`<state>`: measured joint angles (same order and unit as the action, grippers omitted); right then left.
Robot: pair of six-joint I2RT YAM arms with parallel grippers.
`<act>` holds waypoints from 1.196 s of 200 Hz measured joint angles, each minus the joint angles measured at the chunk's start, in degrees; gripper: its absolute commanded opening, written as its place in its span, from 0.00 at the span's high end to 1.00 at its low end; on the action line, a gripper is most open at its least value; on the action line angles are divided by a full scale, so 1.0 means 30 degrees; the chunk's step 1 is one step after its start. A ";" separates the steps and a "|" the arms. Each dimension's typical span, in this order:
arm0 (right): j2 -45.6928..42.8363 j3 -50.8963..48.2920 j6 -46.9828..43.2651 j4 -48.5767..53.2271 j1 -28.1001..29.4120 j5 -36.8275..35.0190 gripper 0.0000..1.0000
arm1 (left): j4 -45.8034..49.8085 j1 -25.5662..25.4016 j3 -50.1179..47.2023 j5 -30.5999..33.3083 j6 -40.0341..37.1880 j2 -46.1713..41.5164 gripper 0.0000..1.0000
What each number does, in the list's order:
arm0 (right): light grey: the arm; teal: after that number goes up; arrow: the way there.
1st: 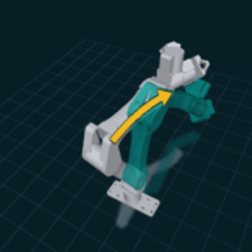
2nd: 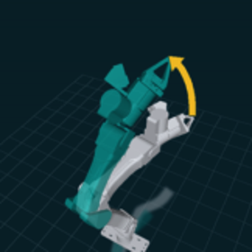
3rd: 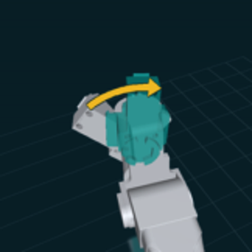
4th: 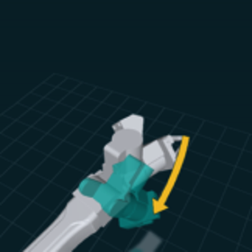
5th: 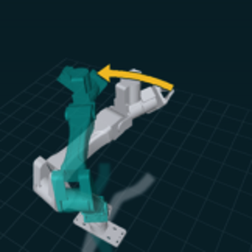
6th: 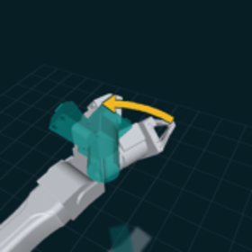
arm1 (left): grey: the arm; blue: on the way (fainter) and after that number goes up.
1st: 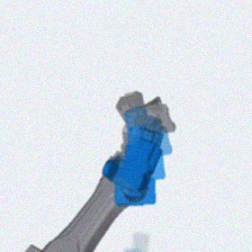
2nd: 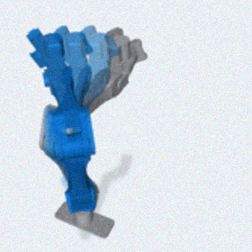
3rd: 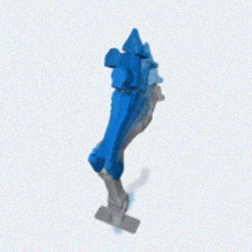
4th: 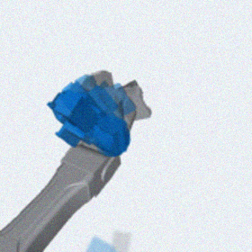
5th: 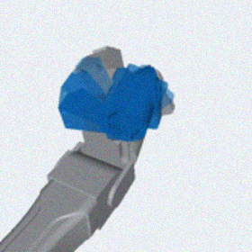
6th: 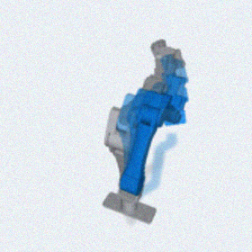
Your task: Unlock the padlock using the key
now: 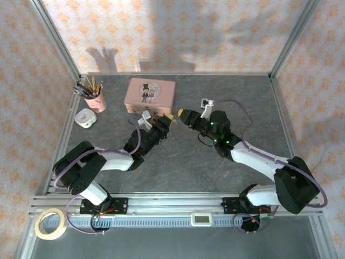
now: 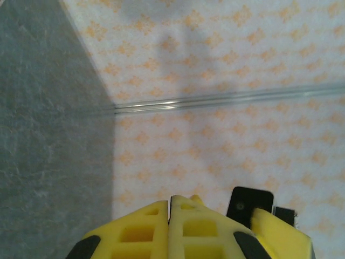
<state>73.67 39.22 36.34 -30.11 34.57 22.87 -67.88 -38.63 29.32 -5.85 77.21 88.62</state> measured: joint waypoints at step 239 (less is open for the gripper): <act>0.0117 -0.2849 0.0692 -0.7832 -0.1683 0.7759 0.75 | 0.2339 0.0058 0.1734 -0.4991 -0.9165 -0.2594 1.00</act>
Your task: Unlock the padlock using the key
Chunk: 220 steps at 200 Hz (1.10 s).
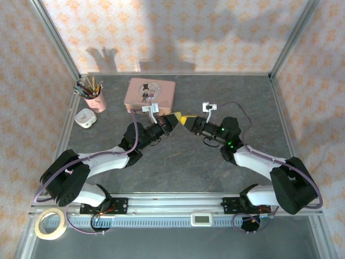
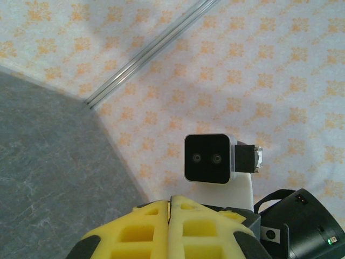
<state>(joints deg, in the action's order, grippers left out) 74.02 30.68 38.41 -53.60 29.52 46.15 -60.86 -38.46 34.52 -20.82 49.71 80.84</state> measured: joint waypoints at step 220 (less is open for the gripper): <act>-0.0925 0.2346 -0.5115 0.7082 -0.0109 0.0452 1.00 | 0.0561 0.3322 0.0699 -0.4991 0.1836 0.0219 0.45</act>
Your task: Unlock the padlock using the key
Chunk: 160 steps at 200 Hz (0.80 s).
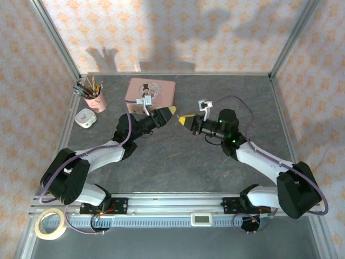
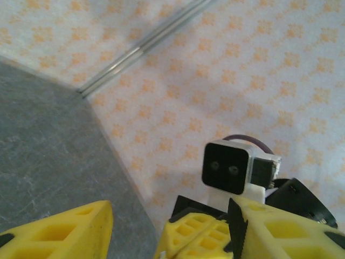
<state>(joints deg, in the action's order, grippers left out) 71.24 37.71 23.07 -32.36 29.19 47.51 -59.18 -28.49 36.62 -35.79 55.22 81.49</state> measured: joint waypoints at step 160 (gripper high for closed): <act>0.0321 0.0051 0.1494 -0.1035 0.0000 -0.0532 0.63 | -0.1151 -0.0597 -0.0240 -0.0860 0.0517 0.0801 1.00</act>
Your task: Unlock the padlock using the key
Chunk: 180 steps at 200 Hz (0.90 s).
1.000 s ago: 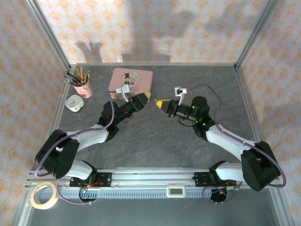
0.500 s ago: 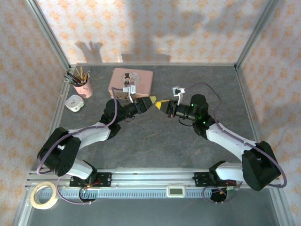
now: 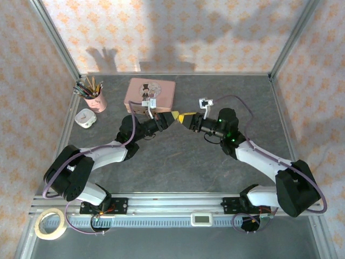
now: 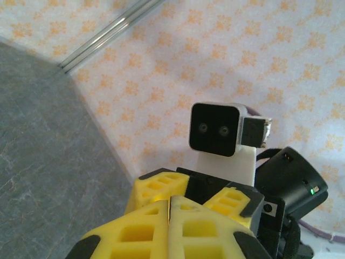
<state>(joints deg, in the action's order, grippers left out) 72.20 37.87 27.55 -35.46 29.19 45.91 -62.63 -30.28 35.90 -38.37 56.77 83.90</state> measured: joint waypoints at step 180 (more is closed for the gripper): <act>0.1151 -0.2565 0.6186 -0.8072 0.0000 -0.0073 0.74 | -0.2579 -0.0794 -0.0160 0.1450 0.1151 0.0947 1.00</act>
<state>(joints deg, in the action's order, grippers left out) 75.66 30.17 46.11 -59.68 29.19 45.69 -70.37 -32.67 35.42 -34.02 60.23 86.74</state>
